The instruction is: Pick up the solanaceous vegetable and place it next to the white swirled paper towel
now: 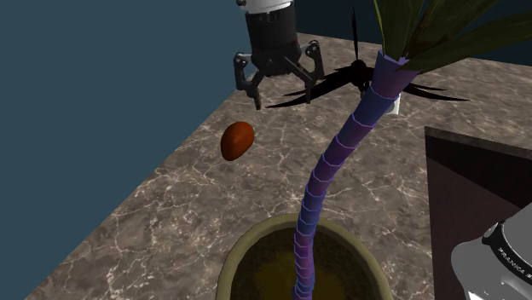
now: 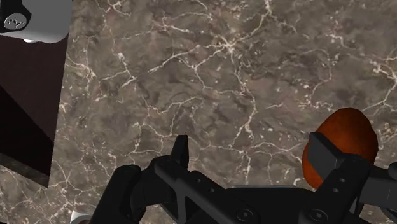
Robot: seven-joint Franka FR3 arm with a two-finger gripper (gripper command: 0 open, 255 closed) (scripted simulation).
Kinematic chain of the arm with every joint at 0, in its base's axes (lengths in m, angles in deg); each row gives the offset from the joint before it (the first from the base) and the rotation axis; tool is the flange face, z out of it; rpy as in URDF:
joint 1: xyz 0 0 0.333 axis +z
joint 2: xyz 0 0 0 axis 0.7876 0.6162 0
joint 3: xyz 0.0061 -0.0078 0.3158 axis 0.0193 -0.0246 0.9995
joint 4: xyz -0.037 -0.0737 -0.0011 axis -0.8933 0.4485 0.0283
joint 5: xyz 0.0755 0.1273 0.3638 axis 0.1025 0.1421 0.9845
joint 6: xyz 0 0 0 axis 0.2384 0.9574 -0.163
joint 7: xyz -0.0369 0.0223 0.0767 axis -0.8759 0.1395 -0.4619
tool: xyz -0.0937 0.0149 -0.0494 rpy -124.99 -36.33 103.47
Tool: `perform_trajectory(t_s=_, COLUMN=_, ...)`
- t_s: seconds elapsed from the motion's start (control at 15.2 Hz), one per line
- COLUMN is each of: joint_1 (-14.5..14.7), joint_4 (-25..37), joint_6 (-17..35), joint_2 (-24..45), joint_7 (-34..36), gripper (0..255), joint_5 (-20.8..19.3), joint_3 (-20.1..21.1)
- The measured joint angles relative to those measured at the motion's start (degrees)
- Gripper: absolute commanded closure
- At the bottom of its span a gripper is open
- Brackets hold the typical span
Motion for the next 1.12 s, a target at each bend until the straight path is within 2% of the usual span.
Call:
perform_trajectory(t_s=0.33, joint_1=2.41, joint_4=10.86, joint_6=-0.75, joint_2=14.28, joint_7=13.38, gripper=0, joint_5=-5.64, joint_3=0.91)
perform_trajectory(t_s=0.86, joint_1=9.19, joint_4=33.76, joint_6=-6.66, joint_2=36.63, joint_7=28.33, gripper=0, joint_5=-11.71, joint_3=-3.02)
perform_trajectory(t_s=1.12, joint_1=9.25, joint_4=33.23, joint_6=-5.09, joint_2=38.04, joint_7=29.21, gripper=0, joint_5=-12.04, joint_3=-3.58)
